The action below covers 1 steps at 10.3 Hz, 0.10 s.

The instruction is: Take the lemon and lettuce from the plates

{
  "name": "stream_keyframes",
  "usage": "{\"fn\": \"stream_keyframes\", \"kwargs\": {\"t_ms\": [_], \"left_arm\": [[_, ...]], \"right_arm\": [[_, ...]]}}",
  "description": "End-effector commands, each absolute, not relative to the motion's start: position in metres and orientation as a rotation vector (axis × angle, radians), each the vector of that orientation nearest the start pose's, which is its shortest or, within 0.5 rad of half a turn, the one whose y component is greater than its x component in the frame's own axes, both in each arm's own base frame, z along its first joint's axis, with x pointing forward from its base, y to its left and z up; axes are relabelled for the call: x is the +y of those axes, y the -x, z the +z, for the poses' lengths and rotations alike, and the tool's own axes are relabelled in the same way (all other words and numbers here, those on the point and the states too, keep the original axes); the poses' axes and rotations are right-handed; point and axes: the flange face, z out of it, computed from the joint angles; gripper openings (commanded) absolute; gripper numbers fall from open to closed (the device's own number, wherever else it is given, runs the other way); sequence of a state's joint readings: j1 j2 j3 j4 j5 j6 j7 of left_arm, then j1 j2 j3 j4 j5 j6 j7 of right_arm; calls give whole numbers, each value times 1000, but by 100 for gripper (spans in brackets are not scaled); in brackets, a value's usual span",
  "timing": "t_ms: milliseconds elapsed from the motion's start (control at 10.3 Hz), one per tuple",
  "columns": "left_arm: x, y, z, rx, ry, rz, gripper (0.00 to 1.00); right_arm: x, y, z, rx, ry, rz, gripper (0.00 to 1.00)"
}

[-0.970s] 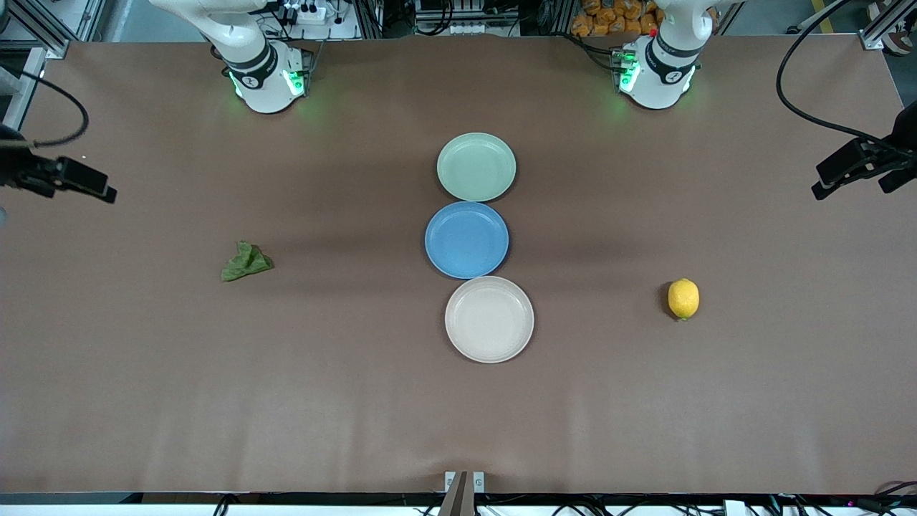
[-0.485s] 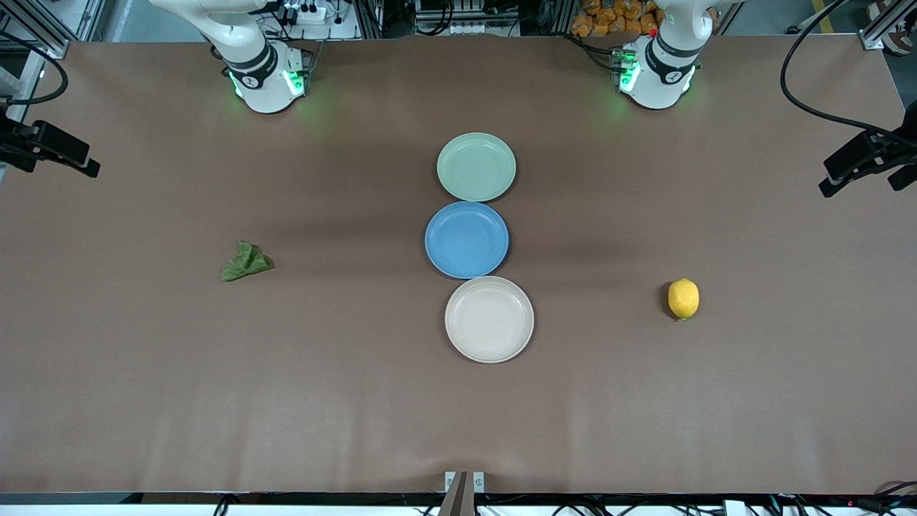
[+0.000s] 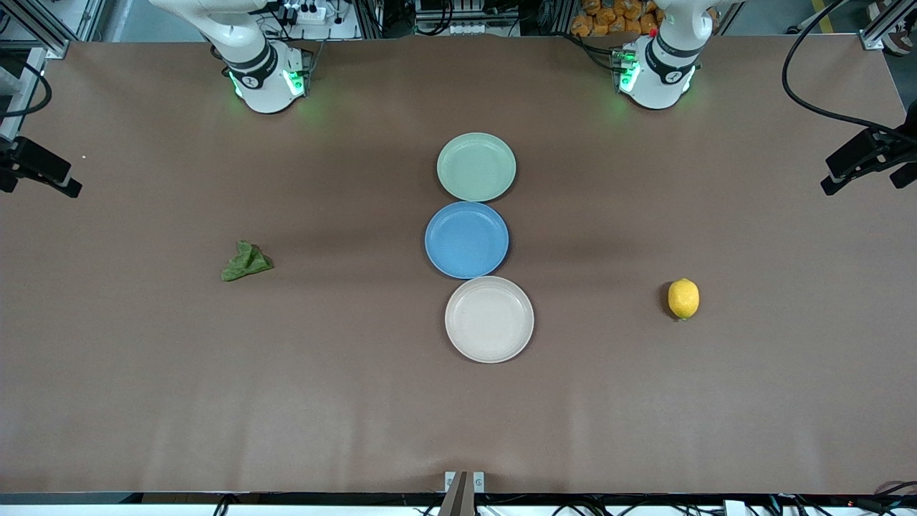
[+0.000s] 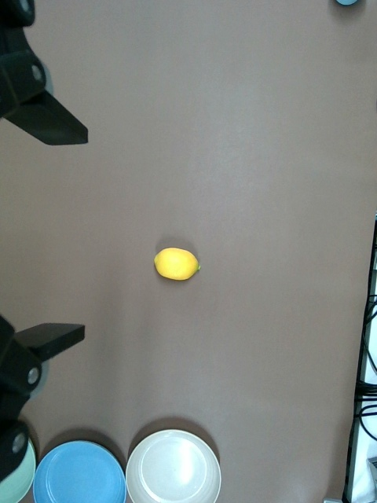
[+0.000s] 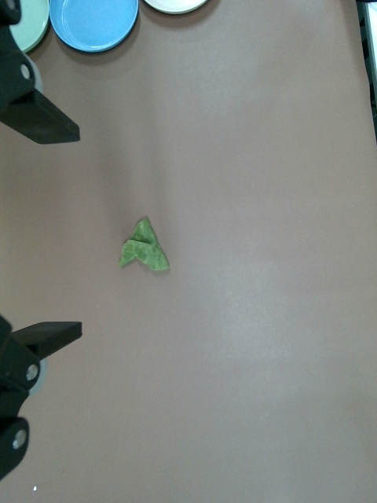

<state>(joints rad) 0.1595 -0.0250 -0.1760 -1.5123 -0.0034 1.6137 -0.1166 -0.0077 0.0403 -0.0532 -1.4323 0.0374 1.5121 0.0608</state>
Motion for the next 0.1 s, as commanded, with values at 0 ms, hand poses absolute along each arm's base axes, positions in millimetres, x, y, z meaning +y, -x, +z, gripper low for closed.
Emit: {"fn": "stream_keyframes", "kwargs": {"t_ms": [0], "left_arm": [[-8, -548, 675, -149, 3144, -194, 100]], "right_arm": [[-28, -559, 658, 159, 3093, -53, 100]]}}
